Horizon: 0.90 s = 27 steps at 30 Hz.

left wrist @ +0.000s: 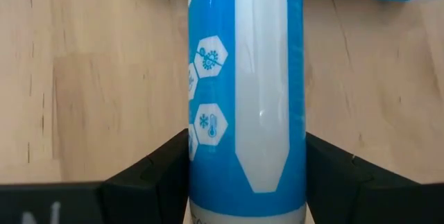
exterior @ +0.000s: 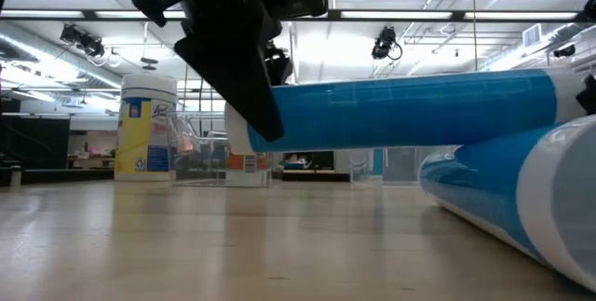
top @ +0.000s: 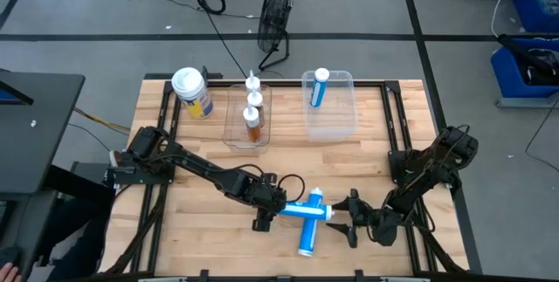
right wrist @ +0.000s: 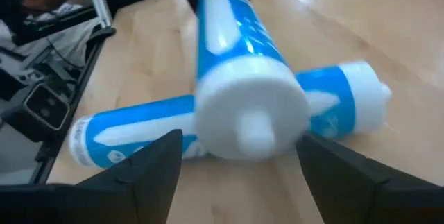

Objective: Pick & place silicon tubes, Sealant and Lysol wipes
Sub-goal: Put the right blue sealant into the right transparent bin

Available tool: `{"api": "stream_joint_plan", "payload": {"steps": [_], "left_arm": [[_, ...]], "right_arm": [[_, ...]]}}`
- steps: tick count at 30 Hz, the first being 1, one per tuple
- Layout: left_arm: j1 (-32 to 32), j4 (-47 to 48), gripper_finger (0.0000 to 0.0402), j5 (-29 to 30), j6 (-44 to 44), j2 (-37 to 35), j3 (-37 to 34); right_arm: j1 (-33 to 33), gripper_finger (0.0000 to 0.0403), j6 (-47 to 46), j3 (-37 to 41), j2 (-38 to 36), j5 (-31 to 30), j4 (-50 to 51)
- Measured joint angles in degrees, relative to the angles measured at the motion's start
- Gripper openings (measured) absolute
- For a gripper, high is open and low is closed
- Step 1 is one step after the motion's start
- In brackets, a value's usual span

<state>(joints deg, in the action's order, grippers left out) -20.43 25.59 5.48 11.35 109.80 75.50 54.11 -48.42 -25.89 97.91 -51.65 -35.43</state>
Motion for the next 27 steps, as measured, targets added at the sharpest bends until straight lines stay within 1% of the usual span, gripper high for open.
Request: {"api": "stream_joint_plan", "payload": {"steps": [2, 6, 8, 12, 15, 19, 24, 25, 27], "left_arm": [[-0.1, -0.6, 0.0222, -0.2, -0.3, 0.0, 0.0], [0.0, -0.8, 0.0222, 0.0, -0.1, 0.0, 0.0], [0.0, -1.2, 0.0222, 0.0, 0.0, 0.0, 0.0], [0.0, -1.3, 0.0222, 0.1, 0.0, 0.0, 0.0], [0.0, -1.3, 0.0222, 0.2, 0.1, 0.0, 0.0], [0.0, -1.3, 0.0222, 0.2, 0.2, 0.0, 0.0], [-0.1, -1.6, 0.0222, 1.4, 0.5, 0.0, 0.0], [-0.1, -1.8, 0.0226, 1.5, 0.6, 0.0, 0.0], [-0.1, -2.7, 0.0261, 3.7, 1.7, 0.0, -0.1]], "right_arm": [[-0.3, 0.0281, 3.4, -0.3, -0.2, -0.6, -0.4], [-1.5, 0.0276, 5.9, -1.2, -0.3, -1.3, -1.2], [-2.5, 0.0275, 6.4, -1.3, -0.3, -0.4, -1.0], [-4.5, 0.027, 6.5, -1.4, -0.3, 3.3, -0.7], [-4.8, 0.0251, 7.6, -1.4, -0.3, 3.4, -0.8], [-4.8, 0.0215, 8.9, -1.4, -0.3, 3.5, -1.6], [-4.8, 0.0214, 9.2, -1.4, -0.3, 3.4, -2.0], [-4.7, 0.0214, 9.2, -1.4, -0.3, 3.4, -2.0], [-4.8, 0.0214, 8.5, -1.4, -0.5, 3.2, -2.1]]}}
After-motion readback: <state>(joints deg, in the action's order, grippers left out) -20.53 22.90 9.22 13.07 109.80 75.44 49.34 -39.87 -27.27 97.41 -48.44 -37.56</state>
